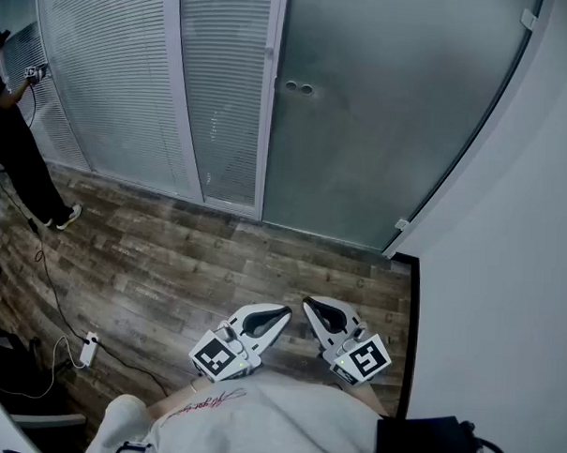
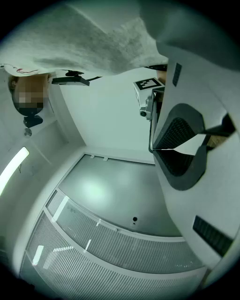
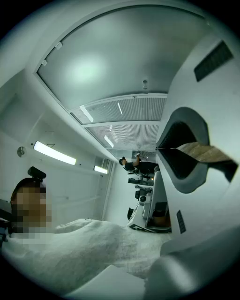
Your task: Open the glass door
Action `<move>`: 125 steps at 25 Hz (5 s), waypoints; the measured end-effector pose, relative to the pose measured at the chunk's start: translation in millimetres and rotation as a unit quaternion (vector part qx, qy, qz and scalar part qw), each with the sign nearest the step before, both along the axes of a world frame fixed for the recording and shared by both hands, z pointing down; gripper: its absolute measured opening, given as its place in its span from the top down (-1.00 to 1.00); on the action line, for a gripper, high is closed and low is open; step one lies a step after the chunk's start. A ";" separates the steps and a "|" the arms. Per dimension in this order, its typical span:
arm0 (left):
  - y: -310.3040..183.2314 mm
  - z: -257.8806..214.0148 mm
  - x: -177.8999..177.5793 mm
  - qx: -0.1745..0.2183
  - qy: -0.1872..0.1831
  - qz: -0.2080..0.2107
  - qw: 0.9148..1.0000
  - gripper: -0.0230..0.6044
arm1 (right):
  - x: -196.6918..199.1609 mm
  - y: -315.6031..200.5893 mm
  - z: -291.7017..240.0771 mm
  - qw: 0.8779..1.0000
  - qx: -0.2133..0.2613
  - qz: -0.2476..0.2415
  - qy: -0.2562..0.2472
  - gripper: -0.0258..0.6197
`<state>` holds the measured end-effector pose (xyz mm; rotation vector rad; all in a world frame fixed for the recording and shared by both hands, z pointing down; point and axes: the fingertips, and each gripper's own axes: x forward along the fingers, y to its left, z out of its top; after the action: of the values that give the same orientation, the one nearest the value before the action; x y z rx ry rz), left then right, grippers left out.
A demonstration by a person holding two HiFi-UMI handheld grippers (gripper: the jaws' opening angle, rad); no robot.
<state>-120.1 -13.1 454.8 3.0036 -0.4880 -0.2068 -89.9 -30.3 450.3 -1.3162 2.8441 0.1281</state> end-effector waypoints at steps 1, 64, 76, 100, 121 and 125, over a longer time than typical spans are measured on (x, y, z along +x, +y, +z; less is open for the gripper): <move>-1.2 -0.6 -0.3 0.001 -0.002 0.001 1.000 0.87 | -0.7 -0.6 0.0 1.000 0.000 0.000 -0.001 0.86; -327.8 -6.5 22.7 -0.003 -0.015 -0.112 0.994 0.87 | 118.9 -392.3 -18.2 0.991 0.028 0.124 -0.042 0.64; -424.2 -15.2 -2.0 0.006 -0.011 -0.183 0.983 0.87 | 122.1 -647.2 -36.1 0.981 0.022 0.194 0.000 0.39; -468.5 -4.0 -32.0 -0.011 -0.037 -0.254 0.966 0.87 | 147.6 -775.4 -29.9 0.944 0.014 0.328 -0.031 0.40; -466.3 -2.8 -20.8 -0.013 -0.033 -0.227 0.973 0.87 | 145.2 -759.4 -30.4 0.943 0.013 0.326 -0.058 0.53; -465.7 -1.3 -15.8 -0.014 -0.033 -0.217 0.975 0.87 | 141.9 -751.8 -30.9 0.946 0.017 0.318 -0.059 0.54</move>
<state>-135.9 -478.8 453.4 2.8417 -1.1416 -0.1257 52.0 -782.1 419.4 -2.0943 2.2026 0.0920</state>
